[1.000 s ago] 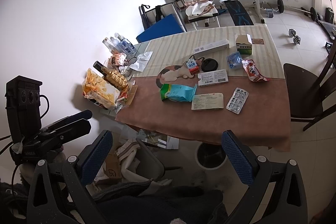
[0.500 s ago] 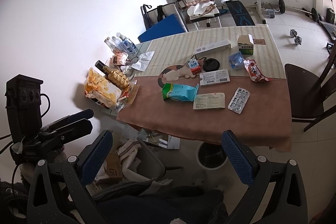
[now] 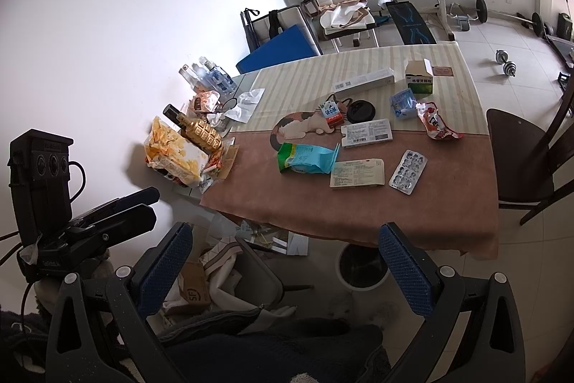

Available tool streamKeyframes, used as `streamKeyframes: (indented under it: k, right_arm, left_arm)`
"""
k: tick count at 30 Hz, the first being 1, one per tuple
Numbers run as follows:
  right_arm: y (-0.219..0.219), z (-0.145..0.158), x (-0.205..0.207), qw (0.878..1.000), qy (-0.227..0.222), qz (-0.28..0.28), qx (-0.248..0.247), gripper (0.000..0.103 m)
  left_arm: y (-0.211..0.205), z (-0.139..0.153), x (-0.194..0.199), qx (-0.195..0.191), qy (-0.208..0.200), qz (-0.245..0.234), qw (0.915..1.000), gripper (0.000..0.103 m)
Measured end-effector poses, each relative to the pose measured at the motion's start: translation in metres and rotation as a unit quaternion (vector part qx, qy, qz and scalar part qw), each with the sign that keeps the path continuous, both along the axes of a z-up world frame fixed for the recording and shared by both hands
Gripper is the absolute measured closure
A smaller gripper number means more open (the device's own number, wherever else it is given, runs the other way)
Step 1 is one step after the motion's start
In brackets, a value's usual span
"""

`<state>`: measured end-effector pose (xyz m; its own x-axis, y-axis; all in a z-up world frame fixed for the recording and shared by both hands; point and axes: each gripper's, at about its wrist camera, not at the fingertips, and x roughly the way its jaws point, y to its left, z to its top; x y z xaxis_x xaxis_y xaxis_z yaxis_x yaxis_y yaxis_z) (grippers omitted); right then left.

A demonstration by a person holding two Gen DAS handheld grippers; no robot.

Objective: Collect trash

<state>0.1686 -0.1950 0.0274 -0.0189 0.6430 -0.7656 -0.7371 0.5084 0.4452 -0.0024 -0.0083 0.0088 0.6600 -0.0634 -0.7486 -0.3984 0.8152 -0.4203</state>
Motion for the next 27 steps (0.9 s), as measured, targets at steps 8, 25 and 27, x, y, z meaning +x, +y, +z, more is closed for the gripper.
streamKeyframes:
  k: [8,25,27]
  right_arm:
    - [0.003,-0.003,0.000,1.000,0.010,-0.007,0.005,0.000]
    - [0.042,-0.120,0.131,0.974,-0.020,-0.178,-0.141,0.000]
    - [0.053,-0.153,0.157,0.969,-0.009,-0.181,-0.165,0.000]
  left_arm:
    - [0.001,0.000,0.006,0.025,0.019,0.013,0.9994,0.000]
    - [0.108,-0.162,0.094,0.124,0.236,0.162,0.9502,0.000]
    - [0.113,-0.187,0.099,0.102,0.260,0.191,0.9411,0.000]
